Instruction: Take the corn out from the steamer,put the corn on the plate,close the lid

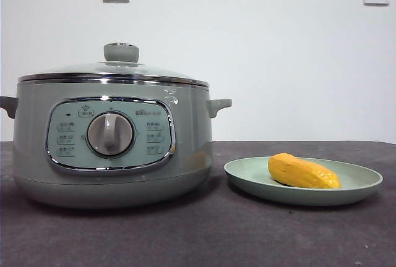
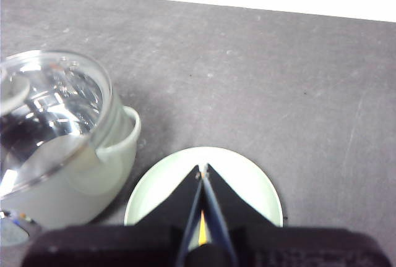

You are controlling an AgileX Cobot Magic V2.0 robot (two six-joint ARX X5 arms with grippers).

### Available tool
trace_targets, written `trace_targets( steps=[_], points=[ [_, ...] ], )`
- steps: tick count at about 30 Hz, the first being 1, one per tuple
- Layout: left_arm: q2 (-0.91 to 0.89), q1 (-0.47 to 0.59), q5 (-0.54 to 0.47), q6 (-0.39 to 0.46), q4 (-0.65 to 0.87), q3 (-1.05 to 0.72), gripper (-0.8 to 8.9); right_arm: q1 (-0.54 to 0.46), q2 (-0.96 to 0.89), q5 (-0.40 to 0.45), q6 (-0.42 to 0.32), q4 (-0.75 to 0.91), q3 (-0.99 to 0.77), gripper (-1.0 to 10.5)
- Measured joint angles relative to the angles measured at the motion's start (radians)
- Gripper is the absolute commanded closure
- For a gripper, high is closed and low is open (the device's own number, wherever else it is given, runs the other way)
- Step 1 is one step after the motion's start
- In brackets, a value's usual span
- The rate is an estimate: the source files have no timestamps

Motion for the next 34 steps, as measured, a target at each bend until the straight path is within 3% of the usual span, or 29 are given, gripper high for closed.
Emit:
trace_targets(
  steps=[3, 7, 15, 29, 34],
  points=[
    [-0.130, 0.000, 0.000, 0.000, 0.076, -0.163, 8.22, 0.000, -0.137, 0.003, 0.009, 0.076, -0.159, 9.6],
    [-0.210, 0.000, 0.000, 0.000, 0.108, -0.248, 8.22, 0.000, -0.246, 0.064, 0.026, 0.124, -0.277, 9.6],
    [-0.209, 0.000, 0.000, 0.000, 0.004, -0.253, 8.16, 0.000, -0.262, 0.233, 0.117, 0.080, -0.297, 9.4],
    [-0.210, 0.000, 0.000, 0.000, -0.042, -0.253, 8.16, 0.000, -0.262, 0.237, 0.131, 0.054, -0.297, 9.4],
    [-0.295, 0.037, -0.004, 0.032, -0.079, -0.257, 8.16, 0.000, -0.262, 0.236, 0.131, 0.039, -0.297, 9.4]
  ],
)
